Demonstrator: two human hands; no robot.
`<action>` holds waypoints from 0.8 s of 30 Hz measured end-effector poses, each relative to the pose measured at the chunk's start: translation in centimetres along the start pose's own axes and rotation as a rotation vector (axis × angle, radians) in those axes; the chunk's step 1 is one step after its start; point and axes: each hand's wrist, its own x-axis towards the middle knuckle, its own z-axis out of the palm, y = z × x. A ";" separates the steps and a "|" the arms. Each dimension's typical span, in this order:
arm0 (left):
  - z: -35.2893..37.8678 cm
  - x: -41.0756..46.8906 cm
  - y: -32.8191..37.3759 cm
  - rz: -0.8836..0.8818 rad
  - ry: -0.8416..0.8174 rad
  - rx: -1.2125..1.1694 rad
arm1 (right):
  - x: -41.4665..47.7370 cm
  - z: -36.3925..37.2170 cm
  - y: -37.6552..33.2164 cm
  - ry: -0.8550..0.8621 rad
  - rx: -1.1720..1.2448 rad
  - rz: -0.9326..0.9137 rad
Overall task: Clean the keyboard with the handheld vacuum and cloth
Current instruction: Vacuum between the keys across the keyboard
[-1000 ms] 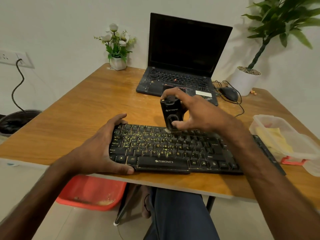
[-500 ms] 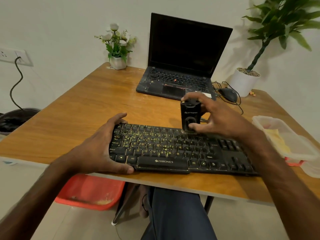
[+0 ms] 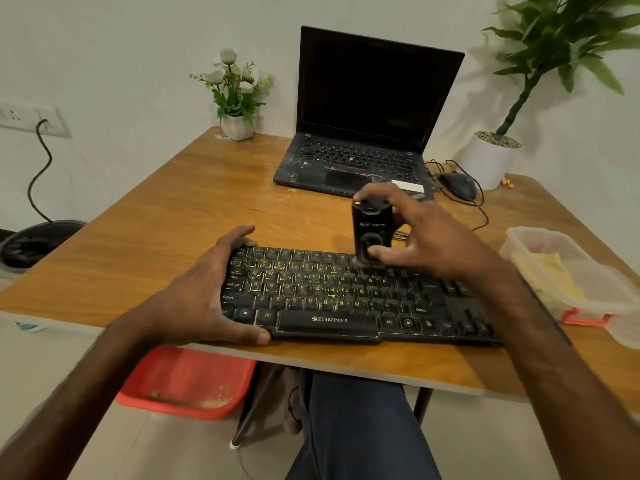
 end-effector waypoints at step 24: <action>-0.1 0.2 -0.4 -0.012 0.023 0.048 | -4.0 1.5 -4.3 -0.010 0.095 -0.163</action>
